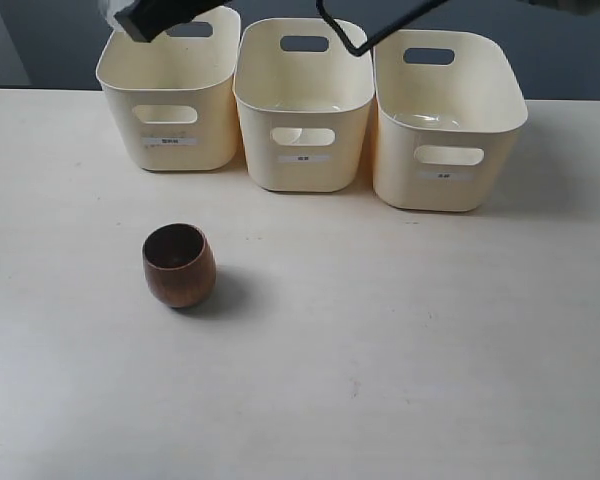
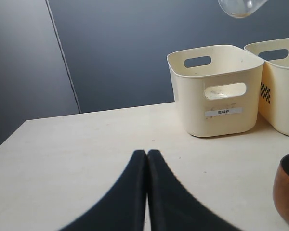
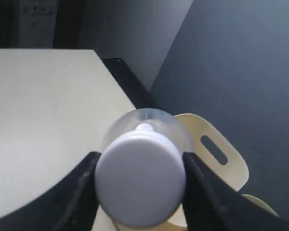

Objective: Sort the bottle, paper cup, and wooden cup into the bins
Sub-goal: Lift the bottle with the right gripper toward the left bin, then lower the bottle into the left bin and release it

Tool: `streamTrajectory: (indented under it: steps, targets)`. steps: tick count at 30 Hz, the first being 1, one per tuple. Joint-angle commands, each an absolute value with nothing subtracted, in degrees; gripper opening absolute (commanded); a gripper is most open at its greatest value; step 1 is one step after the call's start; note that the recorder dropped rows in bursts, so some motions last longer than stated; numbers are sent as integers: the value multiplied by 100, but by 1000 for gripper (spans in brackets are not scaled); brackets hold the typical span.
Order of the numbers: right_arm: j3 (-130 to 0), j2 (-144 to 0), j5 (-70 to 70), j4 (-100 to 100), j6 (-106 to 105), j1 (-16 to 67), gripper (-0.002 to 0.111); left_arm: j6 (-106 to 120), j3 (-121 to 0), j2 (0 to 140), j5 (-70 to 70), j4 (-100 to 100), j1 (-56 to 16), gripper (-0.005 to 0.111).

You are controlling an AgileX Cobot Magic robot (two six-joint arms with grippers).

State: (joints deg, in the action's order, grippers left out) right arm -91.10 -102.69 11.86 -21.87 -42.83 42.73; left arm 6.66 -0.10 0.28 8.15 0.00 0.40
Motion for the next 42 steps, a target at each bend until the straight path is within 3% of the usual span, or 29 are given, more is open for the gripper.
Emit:
streamTrajectory:
  steps: [1, 6, 16, 42]
  targets:
    - [-9111, -10624, 586, -2293, -4267, 4278, -1, 656, 0, 0, 775, 0, 43, 0]
    - [-9259, -11156, 53, -2293, -4267, 4233, -1, 656, 0, 0, 775, 0, 43, 0]
    - [-10396, -12066, 874, -2361, -3845, 3942, -1, 656, 0, 0, 775, 0, 43, 0]
    - [-10397, -12473, 1290, -1288, -2830, 3716, -1, 656, 0, 0, 775, 0, 43, 0]
